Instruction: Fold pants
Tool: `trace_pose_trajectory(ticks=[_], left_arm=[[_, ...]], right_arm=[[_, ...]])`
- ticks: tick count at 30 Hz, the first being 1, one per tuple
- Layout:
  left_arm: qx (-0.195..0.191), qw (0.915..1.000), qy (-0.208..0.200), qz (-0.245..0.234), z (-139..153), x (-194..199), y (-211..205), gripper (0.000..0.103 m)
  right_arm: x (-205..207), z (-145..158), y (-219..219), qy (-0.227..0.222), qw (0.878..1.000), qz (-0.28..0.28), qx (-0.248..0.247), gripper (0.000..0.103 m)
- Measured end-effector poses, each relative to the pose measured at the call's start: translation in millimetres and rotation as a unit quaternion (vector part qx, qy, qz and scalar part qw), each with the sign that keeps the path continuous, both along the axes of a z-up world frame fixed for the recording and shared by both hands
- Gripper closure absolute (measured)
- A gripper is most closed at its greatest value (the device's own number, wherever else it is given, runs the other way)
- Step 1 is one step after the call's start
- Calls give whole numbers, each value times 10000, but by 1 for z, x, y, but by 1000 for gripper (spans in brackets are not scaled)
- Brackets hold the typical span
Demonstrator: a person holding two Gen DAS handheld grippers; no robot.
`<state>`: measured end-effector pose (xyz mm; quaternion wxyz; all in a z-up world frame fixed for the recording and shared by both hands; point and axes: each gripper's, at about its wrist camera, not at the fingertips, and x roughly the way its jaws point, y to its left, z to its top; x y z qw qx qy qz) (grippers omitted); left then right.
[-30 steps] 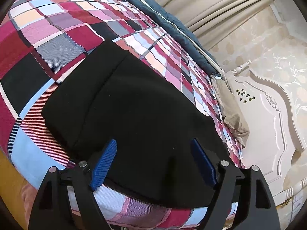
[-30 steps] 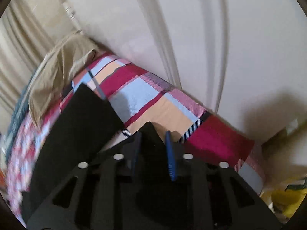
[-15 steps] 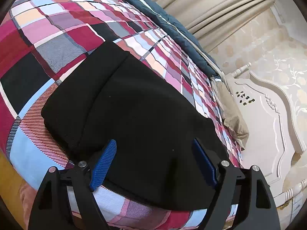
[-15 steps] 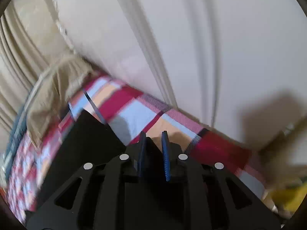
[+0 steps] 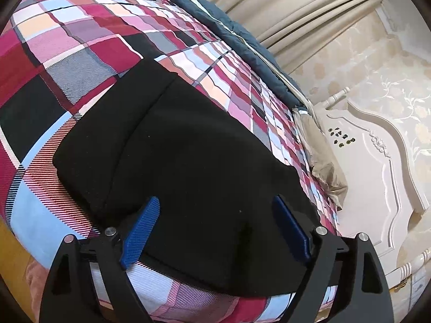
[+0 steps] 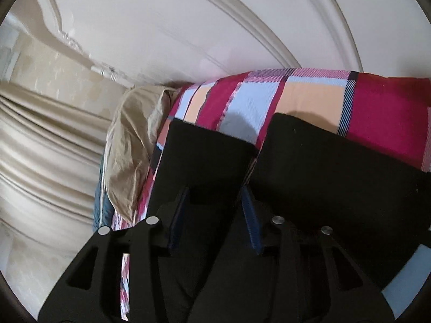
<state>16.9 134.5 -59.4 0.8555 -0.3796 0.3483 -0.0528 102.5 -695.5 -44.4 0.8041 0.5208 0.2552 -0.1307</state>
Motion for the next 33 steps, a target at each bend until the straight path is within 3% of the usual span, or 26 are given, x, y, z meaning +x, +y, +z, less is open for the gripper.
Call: trace_pose_trajectory(ticks=[2, 3, 4, 8, 14, 18, 22, 26, 28, 33], left_arm=[[9, 10000, -11, -2, 0, 0, -1, 18], [20, 10000, -19, -8, 0, 0, -1, 18], [28, 10000, -25, -8, 0, -1, -1, 18], [-11, 10000, -52, -25, 0, -2, 0, 18], [-127, 9999, -70, -21, -1, -1, 2, 18], [-193, 9998, -86, -7, -1, -2, 3, 18], [-251, 9996, -112, -6, -2, -2, 4, 18], [-275, 9995, -125, -29, -2, -3, 6, 18], [-300, 9995, -124, -41, -3, -3, 7, 18], [-332, 9993, -135, -55, -3, -4, 8, 18]], right_arm=[[6, 2, 3, 75, 9999, 73, -131, 69], [10, 4, 5, 186, 9994, 106, -254, 88], [10, 5, 8, 235, 9992, 135, -284, 99], [0, 14, 12, 157, 9990, -32, -412, 99], [-30, 45, 14, -438, 9980, -105, -447, 100], [-74, 65, 14, -820, 9950, -232, -517, 100], [-112, 46, 8, -692, 9956, -477, -408, 100], [-131, -7, -5, -296, 9969, -720, 149, 100], [-135, -22, -6, -316, 9960, -778, 312, 100], [-142, -14, -6, -502, 9949, -854, 212, 100]])
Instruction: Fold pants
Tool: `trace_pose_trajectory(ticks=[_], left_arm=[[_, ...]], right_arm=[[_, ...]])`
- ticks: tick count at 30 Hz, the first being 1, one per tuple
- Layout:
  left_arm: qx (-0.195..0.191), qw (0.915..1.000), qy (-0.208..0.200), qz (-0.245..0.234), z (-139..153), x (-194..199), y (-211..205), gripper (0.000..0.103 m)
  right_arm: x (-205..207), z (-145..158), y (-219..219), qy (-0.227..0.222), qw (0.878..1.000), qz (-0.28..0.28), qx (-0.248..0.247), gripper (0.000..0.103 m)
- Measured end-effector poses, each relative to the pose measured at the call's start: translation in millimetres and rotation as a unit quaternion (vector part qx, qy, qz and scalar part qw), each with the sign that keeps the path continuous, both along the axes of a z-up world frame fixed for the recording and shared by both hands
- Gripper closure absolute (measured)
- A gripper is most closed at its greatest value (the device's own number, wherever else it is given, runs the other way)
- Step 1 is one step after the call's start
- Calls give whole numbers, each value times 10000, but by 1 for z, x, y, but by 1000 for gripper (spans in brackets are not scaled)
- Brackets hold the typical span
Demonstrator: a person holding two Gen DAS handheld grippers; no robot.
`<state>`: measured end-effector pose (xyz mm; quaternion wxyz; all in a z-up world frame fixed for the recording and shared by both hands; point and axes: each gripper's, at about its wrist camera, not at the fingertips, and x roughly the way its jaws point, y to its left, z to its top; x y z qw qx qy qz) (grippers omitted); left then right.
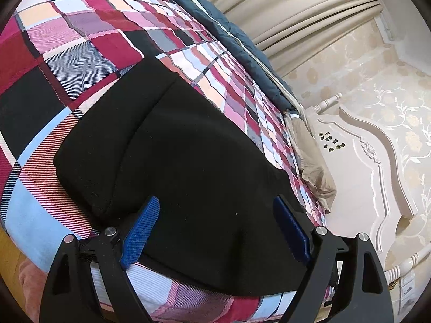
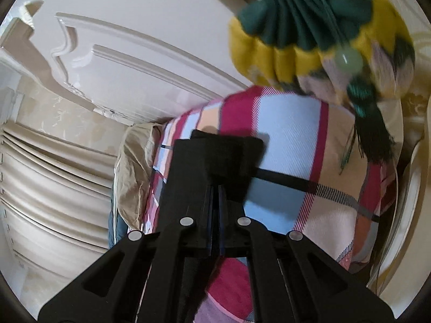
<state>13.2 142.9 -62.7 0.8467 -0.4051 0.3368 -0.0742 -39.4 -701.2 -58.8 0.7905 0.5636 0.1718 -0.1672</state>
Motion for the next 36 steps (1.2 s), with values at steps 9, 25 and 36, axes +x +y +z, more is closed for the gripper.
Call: trace_pose_trajectory(ticks=[9, 25, 36], left_arm=[[89, 10000, -11, -24, 1, -1, -1, 18], [212, 9998, 67, 15, 2, 2, -8, 18], [435, 9990, 125, 54, 3, 3, -14, 18]], right_arm=[[-32, -2, -17, 31, 9999, -138, 57, 103], [129, 72, -3, 1643, 9298, 1835, -2735, 40], [163, 51, -12, 2077, 9102, 2099, -2904, 88]])
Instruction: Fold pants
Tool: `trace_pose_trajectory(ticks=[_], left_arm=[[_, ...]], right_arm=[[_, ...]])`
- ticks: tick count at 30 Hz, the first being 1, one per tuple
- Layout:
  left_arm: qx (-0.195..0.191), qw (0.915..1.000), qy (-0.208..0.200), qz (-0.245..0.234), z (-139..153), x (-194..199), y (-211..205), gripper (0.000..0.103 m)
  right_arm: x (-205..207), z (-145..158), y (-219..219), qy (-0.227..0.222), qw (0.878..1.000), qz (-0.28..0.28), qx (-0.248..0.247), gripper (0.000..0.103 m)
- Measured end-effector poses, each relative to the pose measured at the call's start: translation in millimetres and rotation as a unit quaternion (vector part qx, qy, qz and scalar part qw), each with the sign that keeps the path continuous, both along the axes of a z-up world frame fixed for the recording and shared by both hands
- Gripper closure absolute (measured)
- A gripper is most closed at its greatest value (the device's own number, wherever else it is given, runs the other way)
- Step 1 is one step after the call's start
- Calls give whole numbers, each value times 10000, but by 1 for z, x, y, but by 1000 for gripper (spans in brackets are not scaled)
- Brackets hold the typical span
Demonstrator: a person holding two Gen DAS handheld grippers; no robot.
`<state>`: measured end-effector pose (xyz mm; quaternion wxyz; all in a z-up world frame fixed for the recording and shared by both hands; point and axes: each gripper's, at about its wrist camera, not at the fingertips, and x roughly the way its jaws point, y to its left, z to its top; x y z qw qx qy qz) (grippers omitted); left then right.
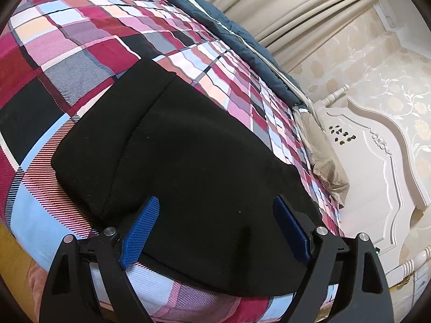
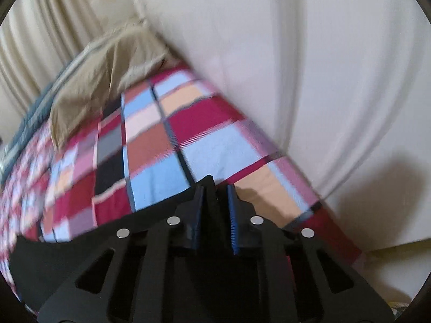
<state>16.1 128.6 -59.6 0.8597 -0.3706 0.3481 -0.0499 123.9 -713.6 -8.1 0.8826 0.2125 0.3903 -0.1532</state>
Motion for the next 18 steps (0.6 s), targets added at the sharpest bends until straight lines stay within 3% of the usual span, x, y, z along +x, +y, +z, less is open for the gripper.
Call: trace_pose_trajectory(ticks=[5, 9, 11, 13, 15, 17, 18], left_arm=[[-8, 10000, -1, 32, 0, 1, -1, 15], [48, 10000, -8, -40, 0, 1, -1, 15], [7, 10000, -36, -51, 0, -1, 0, 15], [11, 10000, -43, -44, -1, -1, 0, 15], [55, 10000, -38, -50, 1, -1, -2, 15], [109, 9999, -40, -67, 1, -1, -3, 14], [127, 9999, -43, -71, 1, -1, -4, 14]], right_arm=[[1, -15, -7, 60, 9993, -354, 144, 88], [-7, -9, -7, -115, 9966, -695, 436, 72], [-16, 3, 5, -279, 9964, -734, 308, 72], [-16, 15, 26, -429, 9982, -398, 160, 69], [-8, 27, 61, -576, 9971, 450, 190, 69], [4, 32, 95, -617, 9880, 1373, 343, 69], [14, 32, 121, -554, 9771, 2001, 464, 69]])
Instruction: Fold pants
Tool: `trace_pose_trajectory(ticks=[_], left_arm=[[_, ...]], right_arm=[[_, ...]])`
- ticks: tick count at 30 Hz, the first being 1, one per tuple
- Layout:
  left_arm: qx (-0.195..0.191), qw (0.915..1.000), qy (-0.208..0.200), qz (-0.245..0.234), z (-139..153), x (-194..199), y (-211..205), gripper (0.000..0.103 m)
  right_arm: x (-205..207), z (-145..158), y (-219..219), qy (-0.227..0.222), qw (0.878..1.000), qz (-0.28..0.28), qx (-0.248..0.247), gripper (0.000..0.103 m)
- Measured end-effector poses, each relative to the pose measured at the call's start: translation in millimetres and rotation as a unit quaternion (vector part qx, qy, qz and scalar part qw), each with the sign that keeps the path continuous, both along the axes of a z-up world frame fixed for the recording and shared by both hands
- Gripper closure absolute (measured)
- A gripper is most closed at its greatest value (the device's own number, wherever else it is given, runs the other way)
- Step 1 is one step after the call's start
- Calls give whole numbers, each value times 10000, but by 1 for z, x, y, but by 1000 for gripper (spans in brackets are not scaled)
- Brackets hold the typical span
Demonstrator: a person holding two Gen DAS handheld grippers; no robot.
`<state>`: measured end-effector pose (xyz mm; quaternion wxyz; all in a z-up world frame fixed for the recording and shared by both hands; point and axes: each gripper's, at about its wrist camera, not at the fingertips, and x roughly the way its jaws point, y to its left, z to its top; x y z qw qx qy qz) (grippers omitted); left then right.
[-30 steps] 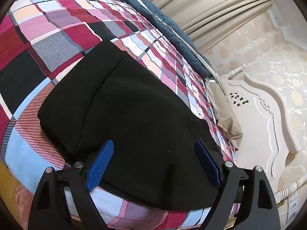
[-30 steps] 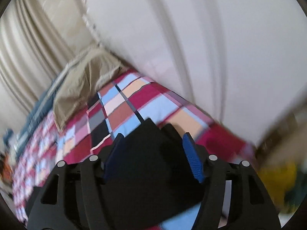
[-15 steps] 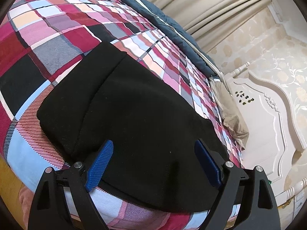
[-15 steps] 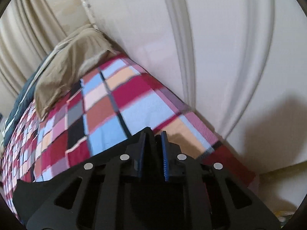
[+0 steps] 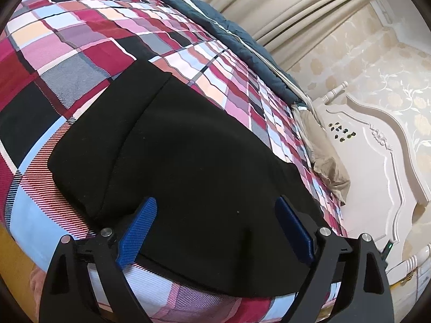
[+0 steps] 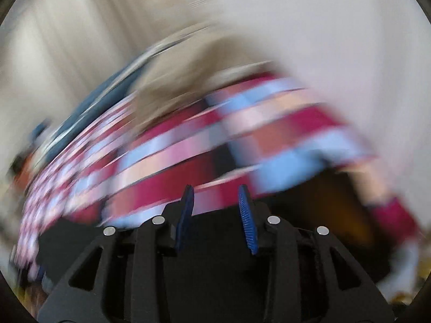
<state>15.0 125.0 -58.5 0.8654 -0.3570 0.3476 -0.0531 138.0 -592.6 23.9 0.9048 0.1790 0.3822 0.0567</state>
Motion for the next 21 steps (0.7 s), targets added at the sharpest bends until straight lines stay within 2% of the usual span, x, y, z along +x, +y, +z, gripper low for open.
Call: trace_pose_trajectory(ticks=[2, 3, 4, 6, 9, 11, 15, 17, 19, 21], left_arm=[[21, 10000, -13, -6, 0, -1, -1, 14], [18, 10000, -20, -8, 0, -1, -1, 14], [1, 10000, -32, -11, 0, -1, -1, 14], [-38, 10000, -48, -19, 0, -1, 0, 14], [-95, 9999, -59, -46, -1, -1, 2, 14], [-125, 9999, -75, -79, -1, -1, 3, 14], [-188, 9997, -134, -123, -2, -3, 5, 14], [-202, 9996, -160, -131, -2, -5, 5, 14], [-204, 9995, -195, -144, -3, -6, 6, 14], [-181, 9995, -222, -159, -3, -6, 5, 14]], right_arm=[[15, -1, 40, 69, 9965, 833, -57, 69], [25, -4, 70, 122, 9901, 1383, -212, 69], [30, -6, 87, 186, 9854, 1662, -316, 69], [44, -16, 132, 381, 9690, 2361, -620, 69], [56, -29, 179, 599, 9454, 3044, -1004, 69], [59, -34, 202, 678, 9331, 3278, -1314, 69], [63, -41, 227, 887, 9162, 3564, -1602, 69], [63, -44, 236, 1012, 9077, 3686, -1731, 81], [65, -48, 239, 1140, 9051, 3673, -1814, 94], [63, -44, 242, 1109, 9064, 3602, -1907, 98]])
